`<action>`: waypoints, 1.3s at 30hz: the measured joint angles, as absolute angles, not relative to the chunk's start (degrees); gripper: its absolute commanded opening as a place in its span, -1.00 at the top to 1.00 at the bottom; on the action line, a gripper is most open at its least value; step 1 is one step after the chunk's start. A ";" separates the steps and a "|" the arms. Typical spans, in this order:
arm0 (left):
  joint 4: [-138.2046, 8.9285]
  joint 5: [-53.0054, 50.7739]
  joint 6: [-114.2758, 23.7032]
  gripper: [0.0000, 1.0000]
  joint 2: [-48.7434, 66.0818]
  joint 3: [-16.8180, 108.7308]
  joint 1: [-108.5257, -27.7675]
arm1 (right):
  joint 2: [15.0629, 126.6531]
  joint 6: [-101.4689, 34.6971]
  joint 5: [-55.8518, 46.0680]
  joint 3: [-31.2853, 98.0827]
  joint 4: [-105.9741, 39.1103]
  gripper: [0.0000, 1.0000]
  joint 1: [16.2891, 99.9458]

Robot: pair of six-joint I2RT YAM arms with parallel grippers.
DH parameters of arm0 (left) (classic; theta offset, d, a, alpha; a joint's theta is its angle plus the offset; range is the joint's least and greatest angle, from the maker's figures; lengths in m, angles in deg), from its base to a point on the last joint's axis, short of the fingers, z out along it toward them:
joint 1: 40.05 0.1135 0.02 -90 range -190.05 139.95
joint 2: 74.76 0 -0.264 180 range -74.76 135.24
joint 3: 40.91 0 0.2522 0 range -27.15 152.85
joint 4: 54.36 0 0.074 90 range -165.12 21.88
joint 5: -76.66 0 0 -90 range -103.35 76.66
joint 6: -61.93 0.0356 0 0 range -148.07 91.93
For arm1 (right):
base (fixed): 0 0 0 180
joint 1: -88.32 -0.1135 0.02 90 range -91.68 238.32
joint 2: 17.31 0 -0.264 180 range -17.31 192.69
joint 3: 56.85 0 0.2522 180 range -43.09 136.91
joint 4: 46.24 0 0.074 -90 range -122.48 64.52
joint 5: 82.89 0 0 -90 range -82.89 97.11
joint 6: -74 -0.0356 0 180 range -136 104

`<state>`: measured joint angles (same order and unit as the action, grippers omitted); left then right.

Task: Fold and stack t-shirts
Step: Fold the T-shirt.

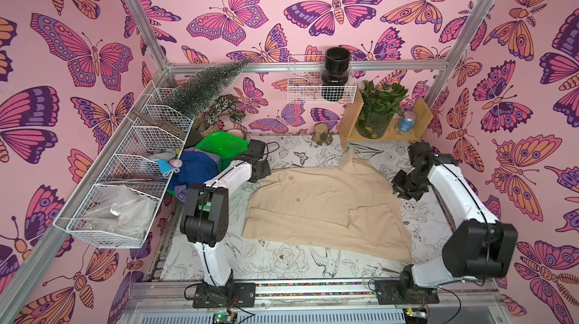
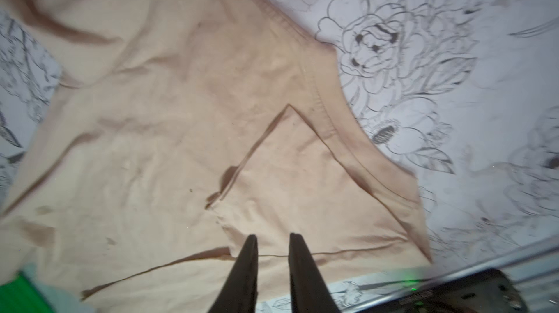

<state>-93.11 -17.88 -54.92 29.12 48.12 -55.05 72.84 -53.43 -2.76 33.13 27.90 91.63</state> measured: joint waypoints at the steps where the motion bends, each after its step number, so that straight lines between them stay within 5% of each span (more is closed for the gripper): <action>1: -93.20 -17.97 -55.16 1.00 27.26 46.80 -55.82 | 76.25 -53.52 -5.95 34.16 26.06 0.56 93.10; 8: -93.73 -18.06 -56.64 1.00 18.67 38.85 -57.87 | 100.36 -53.04 -22.19 49.02 19.29 0.53 96.51; 13: -95.19 -18.34 -57.28 1.00 14.60 35.00 -58.70 | 111.27 -51.18 -26.56 61.94 18.87 0.33 96.48; 20: -98.25 -19.28 -57.93 1.00 8.31 31.16 -59.47 | 117.30 -49.28 -28.22 72.13 18.76 0.17 96.51; 39: -104.65 -20.46 -59.05 1.00 3.89 30.02 -60.28 | 127.92 -56.95 -38.87 76.96 5.80 0.17 94.80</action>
<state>-104.65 -20.46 -59.05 3.89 30.02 -60.28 127.92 -56.95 -38.87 76.96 5.80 94.80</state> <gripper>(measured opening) 0.048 0.417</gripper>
